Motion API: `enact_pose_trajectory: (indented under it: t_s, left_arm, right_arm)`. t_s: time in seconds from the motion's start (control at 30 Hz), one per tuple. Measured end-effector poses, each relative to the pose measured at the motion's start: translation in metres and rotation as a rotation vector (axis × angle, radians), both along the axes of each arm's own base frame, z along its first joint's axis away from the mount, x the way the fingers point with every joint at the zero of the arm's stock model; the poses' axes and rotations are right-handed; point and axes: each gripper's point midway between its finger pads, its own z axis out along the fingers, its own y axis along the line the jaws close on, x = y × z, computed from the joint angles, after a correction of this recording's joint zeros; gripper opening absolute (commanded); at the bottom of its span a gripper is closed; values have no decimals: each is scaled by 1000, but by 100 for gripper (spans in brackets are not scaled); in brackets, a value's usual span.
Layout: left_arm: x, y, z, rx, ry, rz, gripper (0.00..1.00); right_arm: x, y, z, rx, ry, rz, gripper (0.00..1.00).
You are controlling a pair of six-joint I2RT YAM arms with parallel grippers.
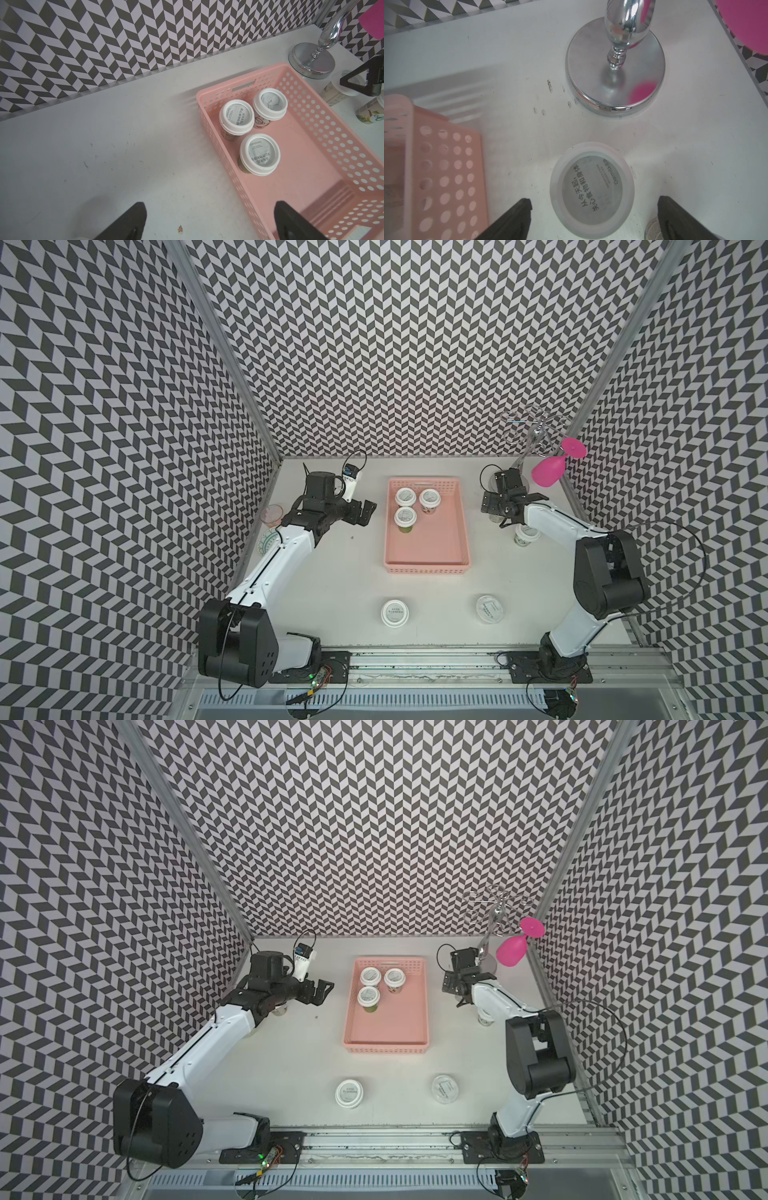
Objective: Put the yogurt in the basket
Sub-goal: Pick up the yogurt from the center of the board.
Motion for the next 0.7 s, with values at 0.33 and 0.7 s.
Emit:
enact_pose_trajectory:
  t_s: [0.33, 0.7]
  left_arm:
    - [-1, 2, 1, -10, 2, 3, 100]
    - [0, 4, 2, -23, 3, 10, 100]
  right_arm:
    - [6, 0, -13, 24, 33, 3, 97]
    - [12, -2, -23, 39, 53, 1, 95]
